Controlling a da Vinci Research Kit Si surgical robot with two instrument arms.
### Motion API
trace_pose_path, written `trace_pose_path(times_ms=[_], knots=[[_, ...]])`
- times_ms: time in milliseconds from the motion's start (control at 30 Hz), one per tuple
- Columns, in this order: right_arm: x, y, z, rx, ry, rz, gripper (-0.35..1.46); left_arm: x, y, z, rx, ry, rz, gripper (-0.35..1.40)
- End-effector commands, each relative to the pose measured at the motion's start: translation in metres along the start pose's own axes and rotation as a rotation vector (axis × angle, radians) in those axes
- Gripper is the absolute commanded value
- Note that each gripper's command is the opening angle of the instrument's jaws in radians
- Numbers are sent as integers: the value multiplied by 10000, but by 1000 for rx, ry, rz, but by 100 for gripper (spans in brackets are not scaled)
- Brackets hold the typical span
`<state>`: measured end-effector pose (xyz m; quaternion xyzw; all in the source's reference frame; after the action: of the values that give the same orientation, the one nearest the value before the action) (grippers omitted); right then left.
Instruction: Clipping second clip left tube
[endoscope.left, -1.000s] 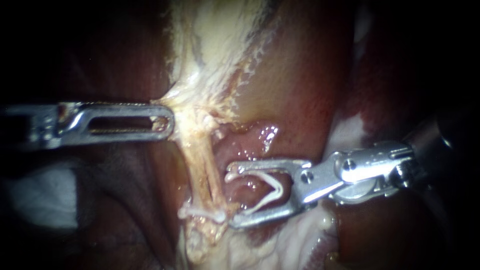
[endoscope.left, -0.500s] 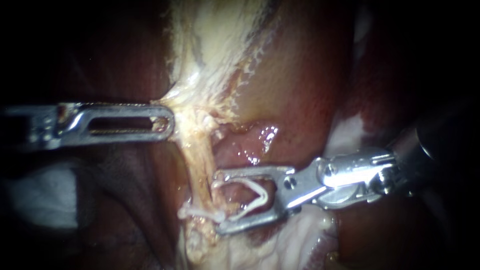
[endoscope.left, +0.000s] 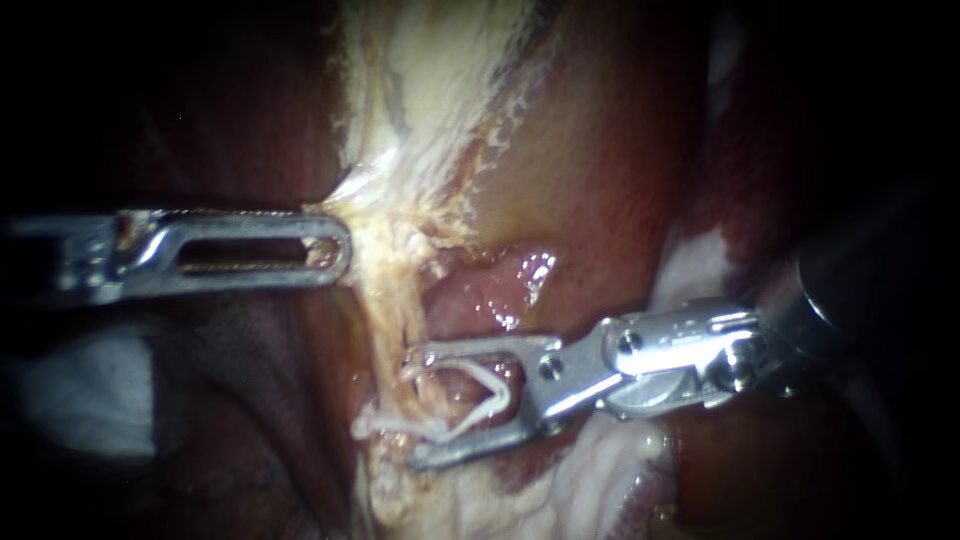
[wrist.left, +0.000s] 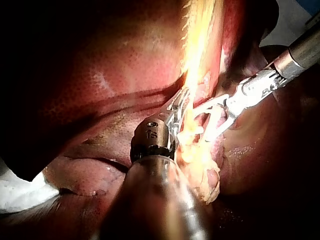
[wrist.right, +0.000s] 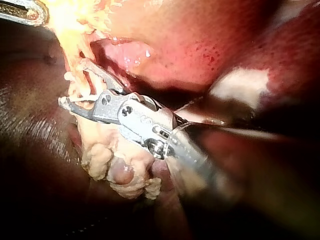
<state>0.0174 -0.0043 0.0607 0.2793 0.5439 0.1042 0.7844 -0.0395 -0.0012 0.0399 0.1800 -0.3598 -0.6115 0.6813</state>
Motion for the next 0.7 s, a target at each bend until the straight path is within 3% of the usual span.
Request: trace_pose_path(times_ms=[33, 433, 700], knots=[[0, 1, 2, -1, 0, 2, 57, 0, -1, 0, 0, 1, -1, -35], [5, 4, 15, -3, -2, 3, 57, 3, -13, -3, 8, 6, -4, -35], [11, -8, 25, 88, 24, 24, 56, 3, -11, -2, 8, 6, -3, -35]])
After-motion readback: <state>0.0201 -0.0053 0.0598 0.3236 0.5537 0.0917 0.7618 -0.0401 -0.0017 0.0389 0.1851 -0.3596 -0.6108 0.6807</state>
